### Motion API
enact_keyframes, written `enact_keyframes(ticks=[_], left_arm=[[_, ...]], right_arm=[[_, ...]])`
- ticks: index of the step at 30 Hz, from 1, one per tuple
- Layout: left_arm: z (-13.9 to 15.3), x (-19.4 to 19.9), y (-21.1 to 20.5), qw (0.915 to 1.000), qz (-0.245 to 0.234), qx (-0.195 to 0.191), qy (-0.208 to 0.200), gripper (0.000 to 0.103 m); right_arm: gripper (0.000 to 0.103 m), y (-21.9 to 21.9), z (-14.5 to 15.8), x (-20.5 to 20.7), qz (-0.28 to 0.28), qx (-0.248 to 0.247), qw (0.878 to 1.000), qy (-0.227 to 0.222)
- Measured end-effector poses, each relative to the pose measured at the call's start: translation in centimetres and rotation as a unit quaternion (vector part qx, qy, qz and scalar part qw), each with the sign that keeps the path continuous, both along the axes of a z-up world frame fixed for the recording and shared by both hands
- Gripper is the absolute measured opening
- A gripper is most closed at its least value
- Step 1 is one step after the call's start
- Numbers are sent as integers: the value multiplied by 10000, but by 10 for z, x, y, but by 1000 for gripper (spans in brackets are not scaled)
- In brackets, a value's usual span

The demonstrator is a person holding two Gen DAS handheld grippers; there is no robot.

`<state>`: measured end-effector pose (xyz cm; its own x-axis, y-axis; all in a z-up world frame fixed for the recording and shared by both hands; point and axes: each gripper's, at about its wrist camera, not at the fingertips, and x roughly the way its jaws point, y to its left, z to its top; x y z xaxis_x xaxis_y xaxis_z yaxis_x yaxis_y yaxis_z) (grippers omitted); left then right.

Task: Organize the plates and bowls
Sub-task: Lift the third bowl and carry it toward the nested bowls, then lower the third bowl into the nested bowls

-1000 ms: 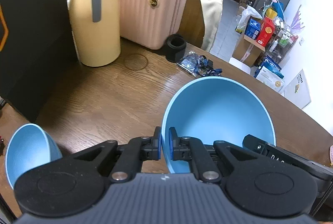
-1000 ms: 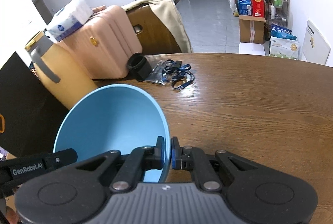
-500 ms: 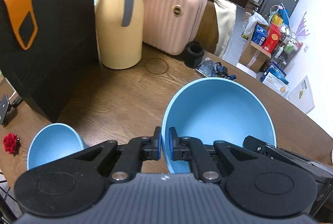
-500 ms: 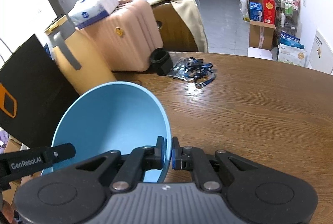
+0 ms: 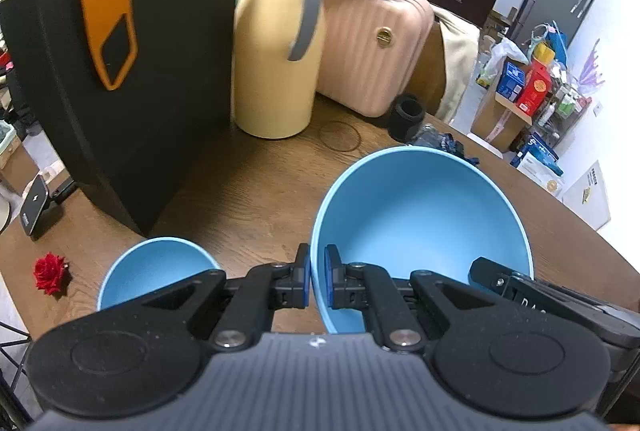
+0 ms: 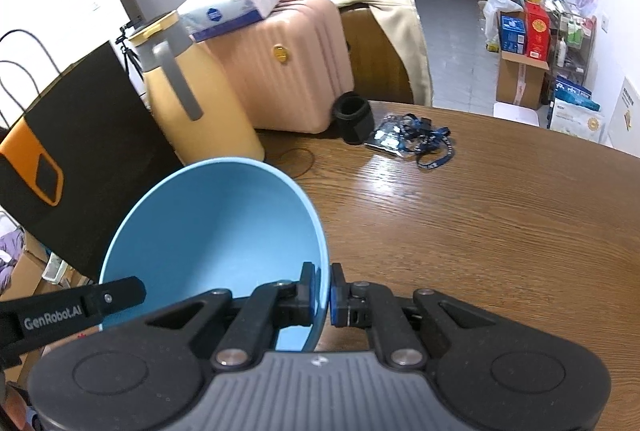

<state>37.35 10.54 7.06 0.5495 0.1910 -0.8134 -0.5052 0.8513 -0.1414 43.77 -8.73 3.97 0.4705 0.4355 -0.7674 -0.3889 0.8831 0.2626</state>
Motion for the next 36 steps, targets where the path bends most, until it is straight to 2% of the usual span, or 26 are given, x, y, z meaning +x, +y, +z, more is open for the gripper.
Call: enact_keyframes(ticks=[25,36], left_arm=[[-4,-60,78,9986,533,-59,24,8],[-17,-81,106,9972,732,-128,108,8]], right_arm=[[7,87,1,-48,542,-119,9985,-15],[7,120,-7,-66,730,-229,9971,42]])
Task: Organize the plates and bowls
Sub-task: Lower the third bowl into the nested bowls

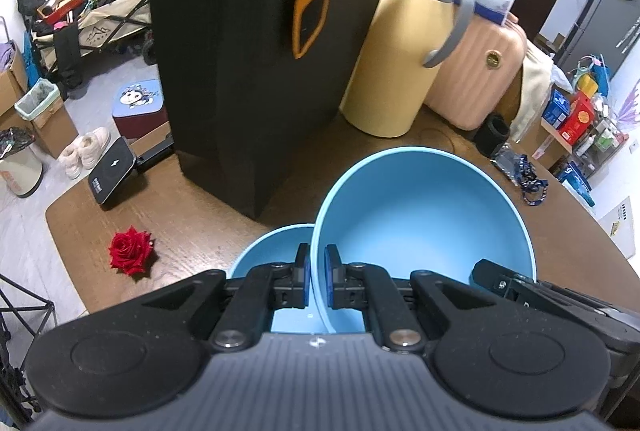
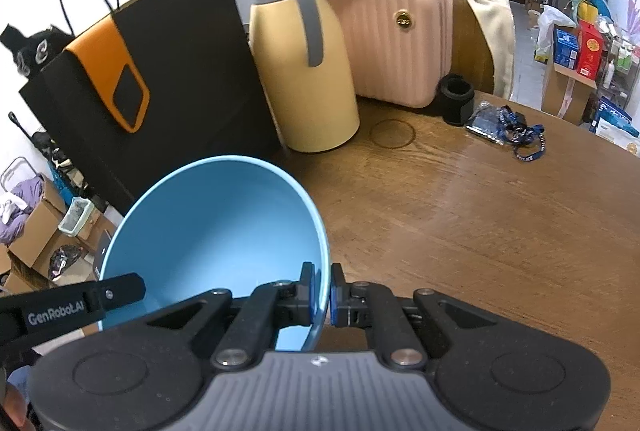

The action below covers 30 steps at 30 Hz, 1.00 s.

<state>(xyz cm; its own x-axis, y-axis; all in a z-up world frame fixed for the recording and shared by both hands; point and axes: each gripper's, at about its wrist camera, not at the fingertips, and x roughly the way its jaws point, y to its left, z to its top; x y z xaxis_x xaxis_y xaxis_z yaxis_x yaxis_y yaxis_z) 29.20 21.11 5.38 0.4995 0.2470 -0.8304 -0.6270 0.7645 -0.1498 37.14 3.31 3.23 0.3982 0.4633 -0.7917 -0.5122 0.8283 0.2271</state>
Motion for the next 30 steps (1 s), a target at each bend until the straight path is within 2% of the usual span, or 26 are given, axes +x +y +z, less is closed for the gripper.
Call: enact_keyframes(ticks=[14,30], left_arm=[[-21,-18,30,9996,188,-81,170,8],[-53,-16,39,9987,123,-143,468,8]], right_arm=[[7,35,-21,-16,191,-166,9996,121],[7,51,-55,-20,240,-414,9983,329]])
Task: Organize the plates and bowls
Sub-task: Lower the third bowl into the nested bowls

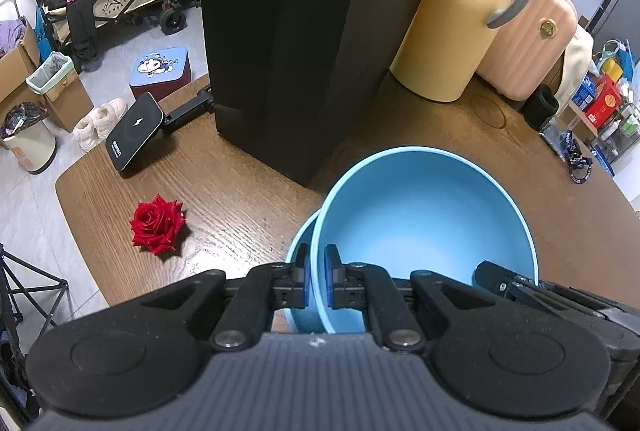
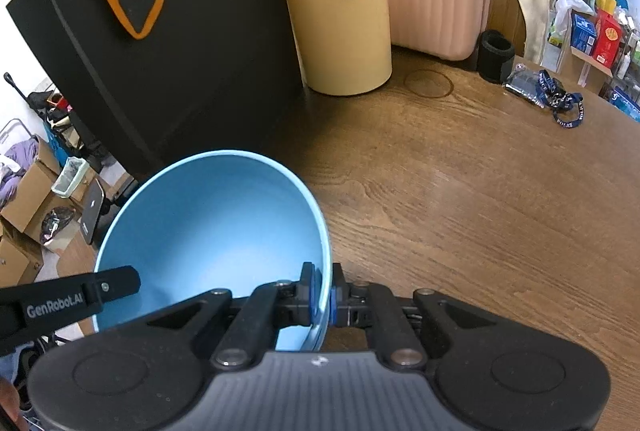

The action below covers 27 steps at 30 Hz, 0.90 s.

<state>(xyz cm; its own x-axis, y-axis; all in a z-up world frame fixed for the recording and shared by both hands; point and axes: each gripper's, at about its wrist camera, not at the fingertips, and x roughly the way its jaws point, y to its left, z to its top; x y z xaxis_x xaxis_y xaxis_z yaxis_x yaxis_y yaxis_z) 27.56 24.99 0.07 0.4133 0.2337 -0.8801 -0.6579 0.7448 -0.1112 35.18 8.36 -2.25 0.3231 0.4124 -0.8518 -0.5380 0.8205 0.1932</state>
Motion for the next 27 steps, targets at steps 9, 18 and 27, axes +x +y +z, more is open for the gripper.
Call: enact_keyframes(ticks=[9,18,27], left_arm=[[-10,-2,2,10000,-29,14,81,8],[-9,-2,-1,9997,-95,220,95,8],[-12,-3,-1,9989,-185,423,97,8]], right_arm=[[7,2,-15,0,29,-10,10000,77],[7,7,-18,-3,159,-168,9997,-82],[7,19,-17,-19,410,-461,9967,-533]])
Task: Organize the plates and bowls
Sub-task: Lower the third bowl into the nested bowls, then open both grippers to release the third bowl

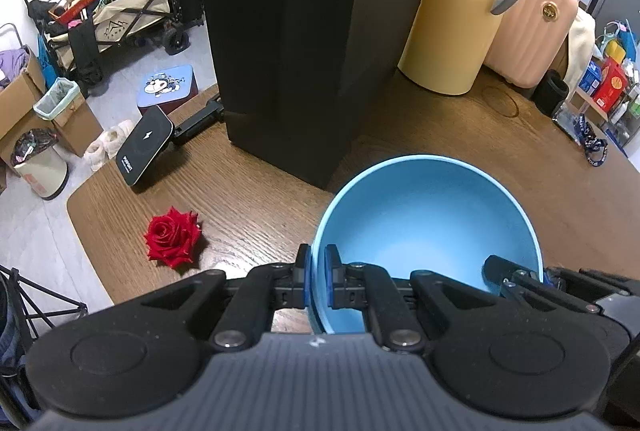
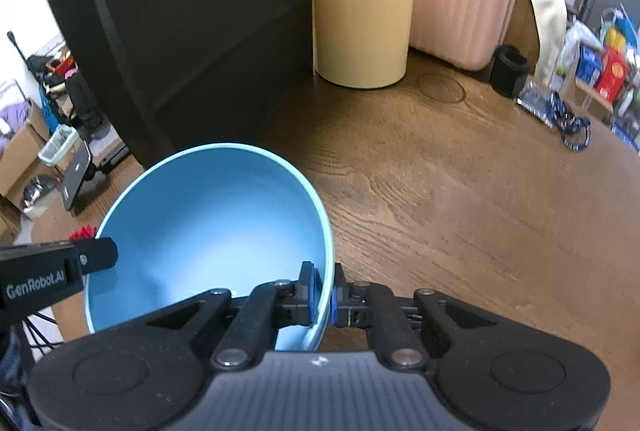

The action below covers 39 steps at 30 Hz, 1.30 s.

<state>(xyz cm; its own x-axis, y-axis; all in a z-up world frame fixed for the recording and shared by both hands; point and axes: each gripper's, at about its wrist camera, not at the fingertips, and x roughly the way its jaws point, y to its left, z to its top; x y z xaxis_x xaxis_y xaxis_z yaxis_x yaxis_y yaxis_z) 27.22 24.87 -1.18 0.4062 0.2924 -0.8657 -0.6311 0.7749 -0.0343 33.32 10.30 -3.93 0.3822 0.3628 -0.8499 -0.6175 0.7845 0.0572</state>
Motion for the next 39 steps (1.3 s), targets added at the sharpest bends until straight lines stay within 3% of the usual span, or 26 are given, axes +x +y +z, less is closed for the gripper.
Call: enact_keyframes(ticks=[17,28,31,34,36,38,39], left_arm=[[-3,-2,1,10000,-1,10,23,8],[0,-3,0,10000,-26,-36,-3,9],[0,-5,1,10000,-45,-65,-31,10],[4,-9,2,9999,-78,-58,-83,22],[9,-13,3,9998,-85,26,-149,49],[15,-17,3,9995,-111,168,-228,56],[18,-20,3,9993,-129,220,-256,64]], right_arm=[[9,5,-9,-8,183,-165,9992,-310],[13,-1,-11,-6,69,61,9998,-187],[20,-5,-6,-6,14,161,9997,-165],[38,-12,5,-8,-75,349,9992,-171],[51,-18,13,-11,-113,466,9986,-204],[67,-25,20,-14,-156,554,9981,-240],[71,-29,24,-16,-176,587,9978,-260]])
